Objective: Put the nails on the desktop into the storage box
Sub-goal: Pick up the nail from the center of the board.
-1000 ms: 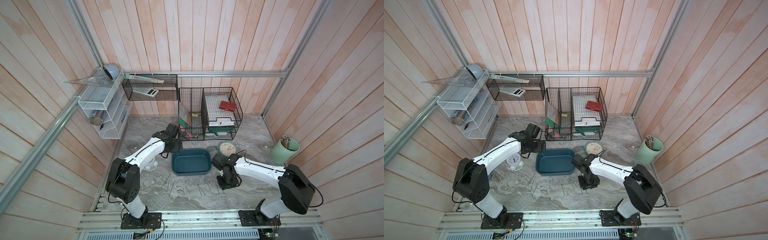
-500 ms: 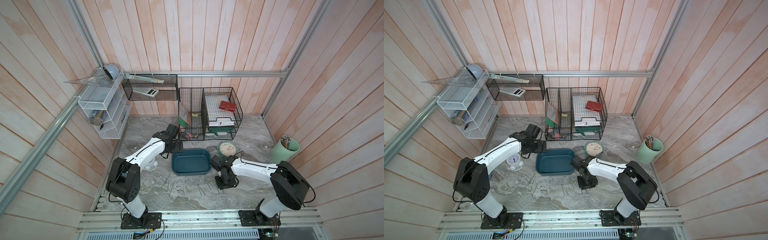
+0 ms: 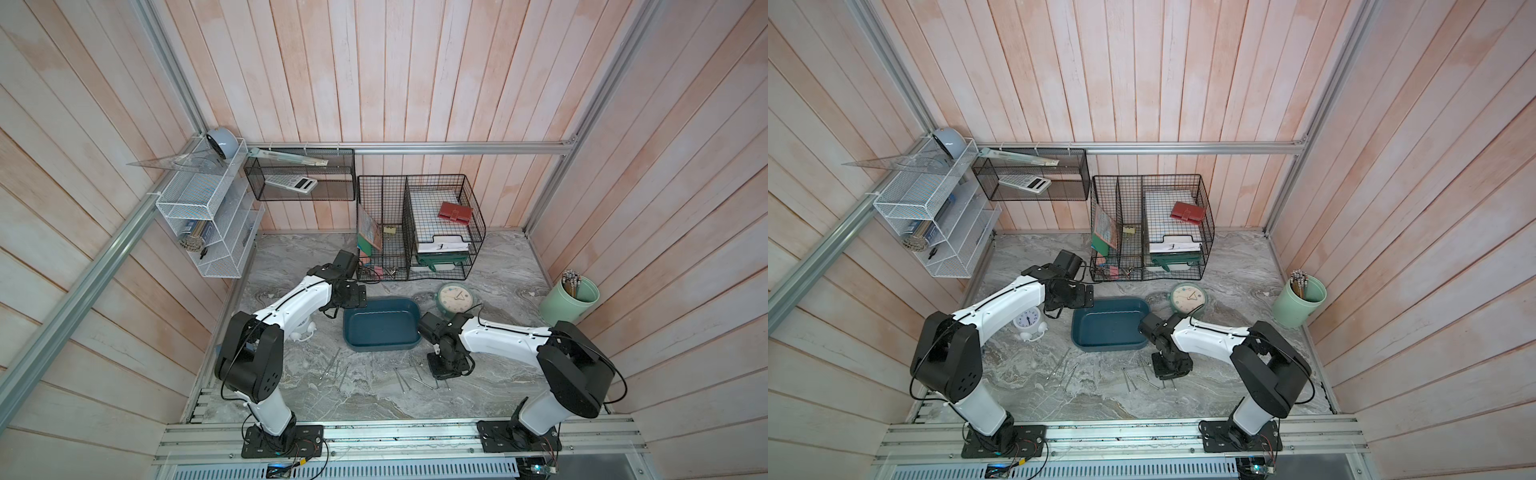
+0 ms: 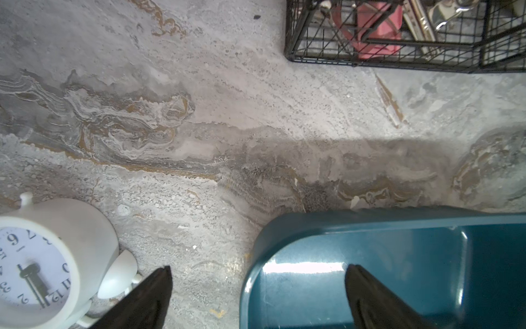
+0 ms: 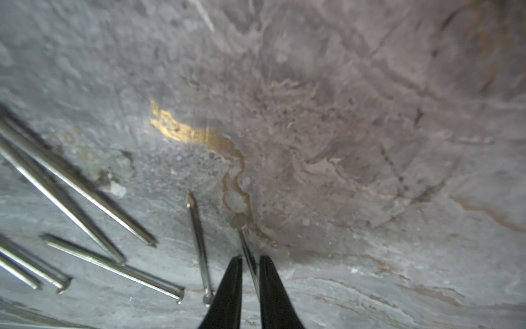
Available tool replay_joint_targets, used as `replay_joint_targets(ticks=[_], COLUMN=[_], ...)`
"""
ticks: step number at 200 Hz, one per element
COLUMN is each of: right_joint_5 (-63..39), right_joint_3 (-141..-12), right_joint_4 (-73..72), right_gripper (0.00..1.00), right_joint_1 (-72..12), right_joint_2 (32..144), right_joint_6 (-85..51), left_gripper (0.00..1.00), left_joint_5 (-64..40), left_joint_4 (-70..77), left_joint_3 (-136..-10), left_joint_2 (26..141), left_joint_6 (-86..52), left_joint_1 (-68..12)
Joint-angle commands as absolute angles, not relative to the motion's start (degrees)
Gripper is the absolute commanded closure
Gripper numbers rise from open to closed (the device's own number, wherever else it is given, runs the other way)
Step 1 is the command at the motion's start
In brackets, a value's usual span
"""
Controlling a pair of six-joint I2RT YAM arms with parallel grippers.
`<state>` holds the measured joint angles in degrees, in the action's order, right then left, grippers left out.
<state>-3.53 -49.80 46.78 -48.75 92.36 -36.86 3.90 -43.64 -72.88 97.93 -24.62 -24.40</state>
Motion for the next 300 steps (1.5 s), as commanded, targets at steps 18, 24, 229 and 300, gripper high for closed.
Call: replay_joint_targets(ticks=[18, 24, 229, 300], right_joint_5=[-3.60, -3.60, -1.43, 1.40], right_joint_3=[-45.09, -45.16, -42.96, -46.38], right_joint_4=[42.19, 42.22, 42.66, 50.97], right_gripper=[0.97, 0.98, 1.00, 1.00], right_joint_1=[-49.32, -49.31, -49.26, -49.26], right_joint_2=[97.27, 97.47, 96.20, 86.73], right_joint_6=[-37.75, -37.71, -37.71, -37.49], left_gripper=[0.00, 0.00, 0.65, 0.65], left_joint_5=[2.46, 2.25, 4.28, 4.13], left_joint_4=[-42.62, -42.68, -43.59, -43.59], left_joint_3=[-72.17, -72.18, -67.72, -67.94], left_joint_2=[98.90, 98.96, 101.78, 101.51], left_joint_6=[-23.71, -23.64, -25.05, -24.96], left_joint_1=[-24.52, -24.52, -27.13, -27.11])
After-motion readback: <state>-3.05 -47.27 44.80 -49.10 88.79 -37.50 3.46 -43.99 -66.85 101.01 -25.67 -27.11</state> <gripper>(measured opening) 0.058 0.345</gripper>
